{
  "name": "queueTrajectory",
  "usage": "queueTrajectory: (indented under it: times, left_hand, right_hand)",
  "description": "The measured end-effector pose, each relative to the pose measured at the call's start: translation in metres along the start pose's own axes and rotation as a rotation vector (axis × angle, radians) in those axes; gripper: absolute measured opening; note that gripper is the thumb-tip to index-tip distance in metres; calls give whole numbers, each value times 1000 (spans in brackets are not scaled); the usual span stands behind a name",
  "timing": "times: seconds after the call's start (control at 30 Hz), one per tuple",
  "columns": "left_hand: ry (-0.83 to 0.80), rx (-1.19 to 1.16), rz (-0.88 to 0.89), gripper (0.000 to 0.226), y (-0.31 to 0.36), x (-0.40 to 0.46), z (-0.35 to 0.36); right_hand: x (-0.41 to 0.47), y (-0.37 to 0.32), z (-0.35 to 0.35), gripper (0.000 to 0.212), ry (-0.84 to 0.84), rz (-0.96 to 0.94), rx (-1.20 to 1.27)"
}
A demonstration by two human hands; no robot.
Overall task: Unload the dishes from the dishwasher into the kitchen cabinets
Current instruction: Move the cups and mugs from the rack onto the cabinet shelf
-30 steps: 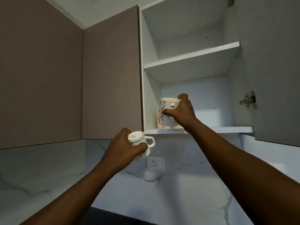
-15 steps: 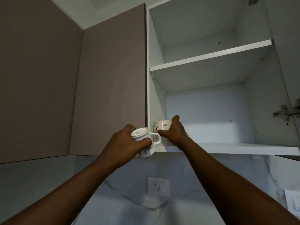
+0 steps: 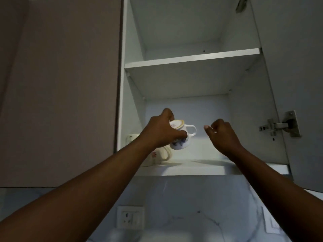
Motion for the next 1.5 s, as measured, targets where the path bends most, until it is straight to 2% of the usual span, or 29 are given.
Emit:
queueTrajectory:
  times: [0.07,0.17,0.3,0.37,0.47,0.57,0.7,0.9,1.0,1.07,1.17,1.33,1.4,1.5]
  left_hand:
    - [-118,64,-20,56,11,37,37]
    - [-285,226,-68,59,14,77,87]
    - [-413,527,-120,65,1,113,130]
    - [-445,633,-134,58,-9,127,136]
    - [-501,675,-142,47,-21,136,140]
    - [-556,727,-129,58,-31,141,151]
    - [-592,743,-118,57,-38,144,158]
    - [-509,804,-33,57,-38,143,166]
    - [-431,659,-65,64,-39,142,164]
    - [-299,583,-20,60,-35,138,158]
    - [-75,498,82,43,-18,122,143]
    - [28,536,223,33,15,65,108]
    - [49,550,252,30,24,40,87]
    - [72,563,266,26,37,2,56]
  right_hand:
    - [6,29,-15,40,1,66,-53]
    - [13,52,-20,42,1,205,15]
    - [17,55,-9,46,-83,172,-17]
    - [19,54,-5,46,-117,143,-29]
    - [19,51,-4,45,-135,116,-28]
    - [17,46,-2,46,-155,93,-44]
    - [15,44,0,44,-194,78,-48]
    - [12,45,-1,42,-228,83,-57]
    - [10,42,-2,38,-226,74,-81]
    - [6,37,-3,33,-194,38,-109]
    - [-2,21,-9,28,-113,-106,-165]
    - [-25,-17,-20,14,98,-546,-276]
    - [-44,-26,-29,14,199,-589,-272]
    - [-81,-36,-41,19,231,-602,-251]
Point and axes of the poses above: each hand's wrist, its own x-axis towards the middle knuckle, its own z-axis out of the palm, y = z × x, the point moved 4 cm from there along x, towards the middle knuckle, and after that the axes turned 4 degrees about x, right-handed, at the moved point
